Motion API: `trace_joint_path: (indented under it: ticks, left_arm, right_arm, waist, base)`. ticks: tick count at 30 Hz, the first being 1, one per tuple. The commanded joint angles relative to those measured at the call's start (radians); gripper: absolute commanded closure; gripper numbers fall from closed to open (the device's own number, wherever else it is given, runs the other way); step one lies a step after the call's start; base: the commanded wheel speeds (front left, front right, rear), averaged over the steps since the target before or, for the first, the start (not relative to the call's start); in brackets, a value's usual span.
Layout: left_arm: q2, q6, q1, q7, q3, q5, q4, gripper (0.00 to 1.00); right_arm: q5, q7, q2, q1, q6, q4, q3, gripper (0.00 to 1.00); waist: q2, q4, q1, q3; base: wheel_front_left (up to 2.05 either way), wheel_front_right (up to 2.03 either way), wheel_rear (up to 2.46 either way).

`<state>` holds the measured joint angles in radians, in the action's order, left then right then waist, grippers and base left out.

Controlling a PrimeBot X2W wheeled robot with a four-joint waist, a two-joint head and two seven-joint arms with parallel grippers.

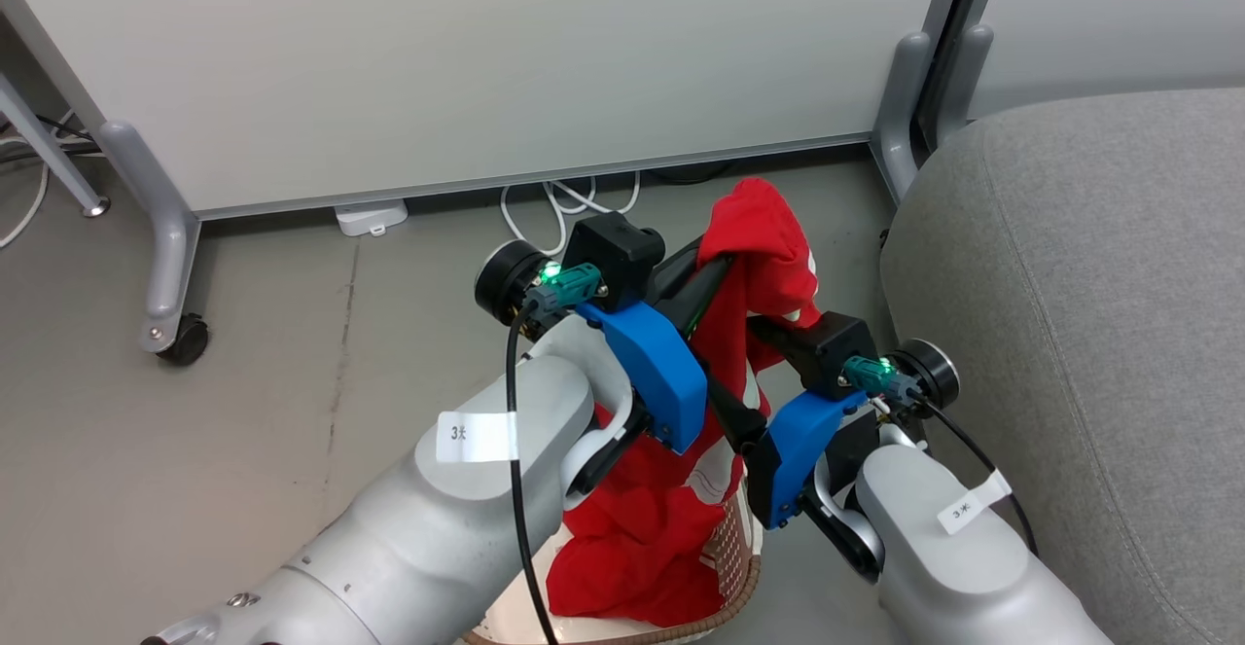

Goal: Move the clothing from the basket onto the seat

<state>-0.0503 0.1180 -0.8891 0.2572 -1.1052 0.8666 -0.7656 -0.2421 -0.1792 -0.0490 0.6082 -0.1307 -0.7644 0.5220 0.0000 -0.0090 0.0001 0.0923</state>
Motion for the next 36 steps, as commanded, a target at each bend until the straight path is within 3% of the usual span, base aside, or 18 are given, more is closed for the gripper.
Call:
trace_joint_path:
  ticks: [1, 11, 12, 13, 14, 36]
  left_arm:
    - [0.0, -0.007, -0.018, 0.005, -0.003, 0.006, 0.003, 1.0]
    - [0.0, -0.01, -0.016, 0.007, -0.032, 0.032, 0.006, 1.0]
    - [0.0, -0.011, -0.016, 0.008, -0.034, 0.036, 0.006, 1.0]
    - [0.0, -0.012, -0.015, 0.008, -0.036, 0.038, 0.006, 1.0]
    - [0.0, -0.012, -0.014, 0.008, -0.039, 0.04, 0.006, 1.0]
    - [0.0, -0.021, -0.004, 0.009, -0.035, 0.048, -0.006, 1.0]
  right_arm:
    - [-0.015, -0.008, -0.003, 0.02, 0.0, -0.014, 0.009, 0.0]
    - [-0.082, -0.04, -0.003, 0.077, 0.0, -0.094, 0.063, 0.0]
    - [-0.089, -0.043, -0.003, 0.079, 0.0, -0.098, 0.067, 0.18]
    - [-0.097, -0.044, -0.003, 0.079, 0.0, -0.103, 0.069, 0.65]
    - [-0.105, -0.046, -0.003, 0.081, 0.0, -0.108, 0.072, 1.0]
    - [-0.174, -0.081, -0.002, 0.095, 0.0, -0.146, 0.123, 1.0]
  waist:
    - [0.0, 0.001, -0.0001, -0.001]
    - [0.0, 0.005, -0.0001, -0.016]
    - [0.0, 0.005, -0.0001, -0.018]
    - [0.0, 0.005, -0.0001, -0.02]
    - [0.0, 0.005, -0.0001, -0.021]
    - [0.0, -0.011, -0.0001, -0.033]
  base:
    - [0.0, 0.0, 0.0]
    - [0.0, 0.0, 0.0]
    - [0.0, 0.0, 0.0]
    - [0.0, 0.0, 0.0]
    - [0.0, 0.0, 0.0]
    - [0.0, 0.0, 0.0]
